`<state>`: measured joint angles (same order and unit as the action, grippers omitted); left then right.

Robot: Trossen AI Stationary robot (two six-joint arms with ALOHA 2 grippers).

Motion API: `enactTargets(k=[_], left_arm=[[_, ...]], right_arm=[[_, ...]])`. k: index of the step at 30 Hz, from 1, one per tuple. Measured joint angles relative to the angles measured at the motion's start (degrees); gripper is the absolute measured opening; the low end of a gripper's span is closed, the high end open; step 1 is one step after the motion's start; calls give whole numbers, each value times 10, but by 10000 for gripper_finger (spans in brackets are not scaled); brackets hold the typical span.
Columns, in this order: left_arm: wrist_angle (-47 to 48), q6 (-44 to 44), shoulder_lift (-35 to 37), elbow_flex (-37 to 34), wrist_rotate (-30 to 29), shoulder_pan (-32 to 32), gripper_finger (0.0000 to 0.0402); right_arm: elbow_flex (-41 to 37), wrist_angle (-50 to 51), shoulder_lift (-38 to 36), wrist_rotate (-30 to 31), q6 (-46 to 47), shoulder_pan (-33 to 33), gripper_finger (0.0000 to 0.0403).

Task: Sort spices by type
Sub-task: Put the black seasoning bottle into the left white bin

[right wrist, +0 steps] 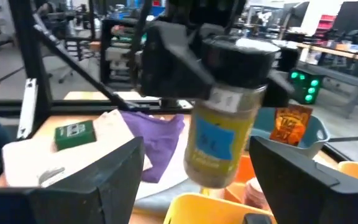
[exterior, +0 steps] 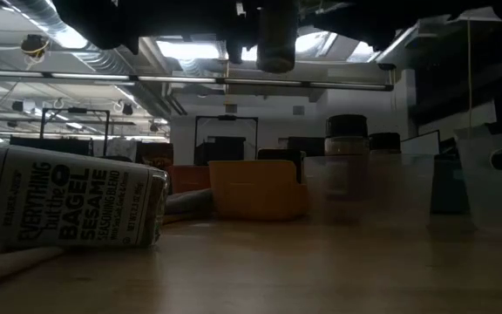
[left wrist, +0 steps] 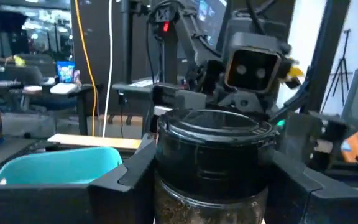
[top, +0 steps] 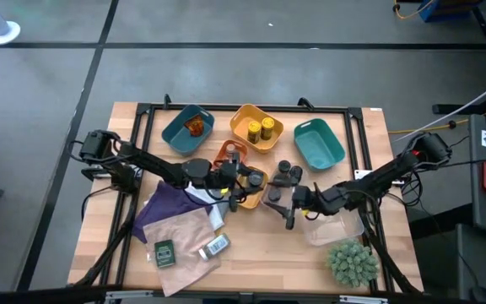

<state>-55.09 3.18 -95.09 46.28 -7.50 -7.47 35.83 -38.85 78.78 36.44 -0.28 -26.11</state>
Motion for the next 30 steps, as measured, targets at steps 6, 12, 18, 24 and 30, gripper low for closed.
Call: enactTargets(k=[6,12,18,24,30], left_arm=[[-4,-32,0,0,1,-14,199],[-15,-49,1,0,1,-20,198],[-15,-48,1,0,0,-21,198],[-16,-47,1,0,0,-21,198],[-17,-47,1,0,0,-21,198]], right_arm=[[11,0,2,-22,45,31,289],[11,0,2,-106,79,60,289],[11,0,2,-121,79,64,289],[11,0,3,-140,75,75,289],[15,-20,30,-181,75,98,289]])
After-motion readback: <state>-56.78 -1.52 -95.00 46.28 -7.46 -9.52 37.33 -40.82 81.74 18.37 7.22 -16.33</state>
